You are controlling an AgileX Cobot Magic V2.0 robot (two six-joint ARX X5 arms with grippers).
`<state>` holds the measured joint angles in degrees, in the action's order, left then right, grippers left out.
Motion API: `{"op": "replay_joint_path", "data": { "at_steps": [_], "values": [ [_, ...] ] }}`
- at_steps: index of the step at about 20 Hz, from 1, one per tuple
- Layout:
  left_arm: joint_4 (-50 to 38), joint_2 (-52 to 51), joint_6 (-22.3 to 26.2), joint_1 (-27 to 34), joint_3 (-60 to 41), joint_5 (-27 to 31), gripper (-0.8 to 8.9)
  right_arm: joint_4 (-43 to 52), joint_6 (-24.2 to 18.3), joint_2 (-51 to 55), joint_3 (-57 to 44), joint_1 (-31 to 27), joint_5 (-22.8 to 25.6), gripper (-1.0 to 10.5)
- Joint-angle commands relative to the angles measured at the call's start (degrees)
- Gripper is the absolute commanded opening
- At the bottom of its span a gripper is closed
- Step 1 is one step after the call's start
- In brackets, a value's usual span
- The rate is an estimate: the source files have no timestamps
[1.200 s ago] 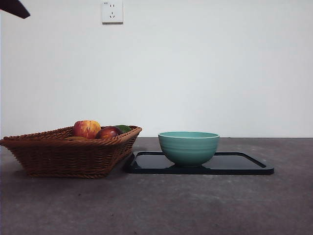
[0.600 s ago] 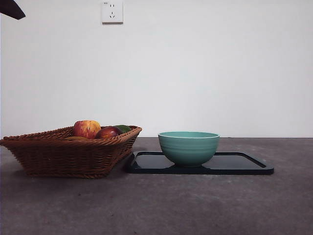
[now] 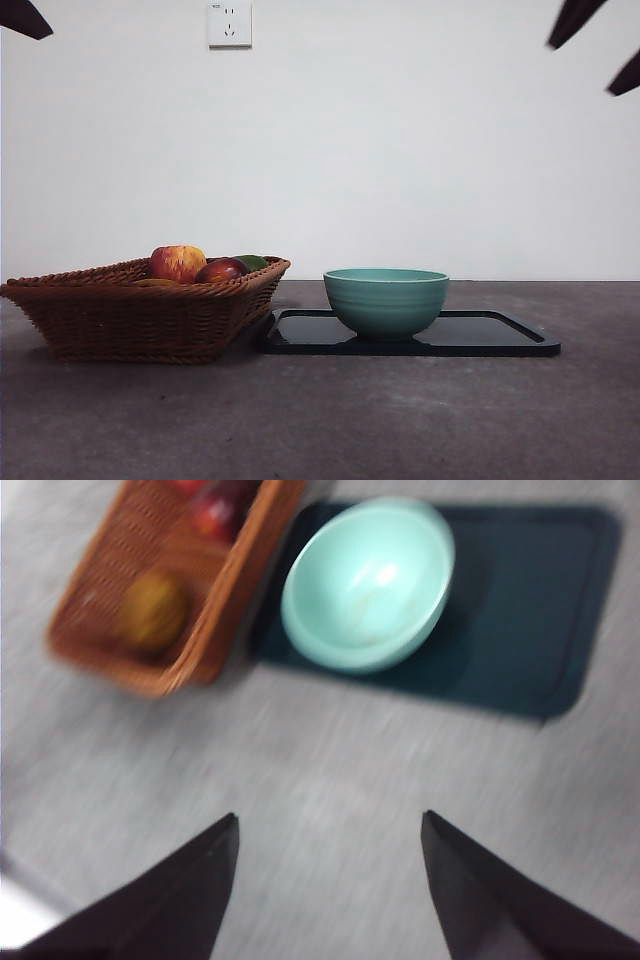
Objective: Pick up the wifruite, put it on the bowl, pick up the plate, put it on desk
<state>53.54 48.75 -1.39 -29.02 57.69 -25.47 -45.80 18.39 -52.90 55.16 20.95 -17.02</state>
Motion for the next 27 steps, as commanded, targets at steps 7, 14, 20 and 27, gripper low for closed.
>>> {"op": "replay_joint_path", "data": {
  "at_steps": [7, 14, 20, 27],
  "values": [
    [-0.8, 0.3, 0.8, -0.4, 1.0, -0.3, 3.75, 3.7, -4.1, -26.9, 15.9, 0.2, 4.0, 2.9],
    [-0.8, 0.3, 0.8, -0.4, 1.0, -0.3, 3.75, 13.1, -4.0, -41.4, 17.7, 0.2, 4.1, 2.9],
    [-0.6, 0.3, 0.8, -0.4, 1.0, -0.3, 3.74, 18.7, -4.0, -49.5, 17.7, 0.3, 8.2, 2.9],
    [-0.7, 0.3, 0.8, -0.4, 1.0, -0.3, 3.74, 22.9, -3.9, -53.2, 17.7, 0.3, 8.1, 1.3]
  ]
}}
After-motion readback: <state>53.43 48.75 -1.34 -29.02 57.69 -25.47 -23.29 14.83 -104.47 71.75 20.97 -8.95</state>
